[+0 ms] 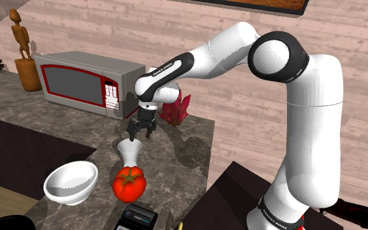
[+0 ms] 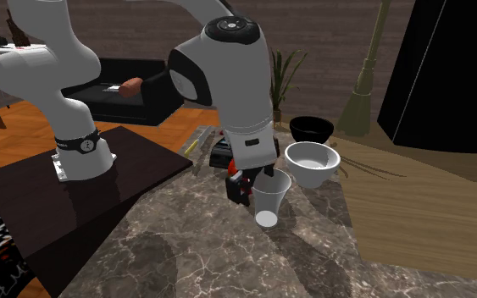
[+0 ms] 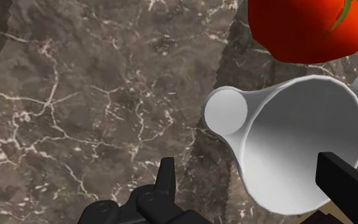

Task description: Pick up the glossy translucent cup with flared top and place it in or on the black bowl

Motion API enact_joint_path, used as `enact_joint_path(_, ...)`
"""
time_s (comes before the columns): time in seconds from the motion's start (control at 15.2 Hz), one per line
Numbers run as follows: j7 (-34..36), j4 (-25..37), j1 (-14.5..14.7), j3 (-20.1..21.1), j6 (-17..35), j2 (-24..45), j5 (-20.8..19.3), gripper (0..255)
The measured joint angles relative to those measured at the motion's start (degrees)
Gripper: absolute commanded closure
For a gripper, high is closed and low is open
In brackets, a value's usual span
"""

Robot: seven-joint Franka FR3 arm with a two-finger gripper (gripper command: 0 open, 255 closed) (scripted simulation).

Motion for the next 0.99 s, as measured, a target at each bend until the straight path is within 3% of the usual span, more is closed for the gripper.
enact_joint_path(0.73, -0.37, 0.12, 0.5, 0.57, 3.11, 3.08, 0.75, 0)
enact_joint_path(0.79, -0.37, 0.12, 0.5, 0.57, 3.11, 3.08, 0.75, 255)
enact_joint_path(0.99, -0.37, 0.12, 0.5, 0.57, 3.11, 3.08, 0.75, 255)
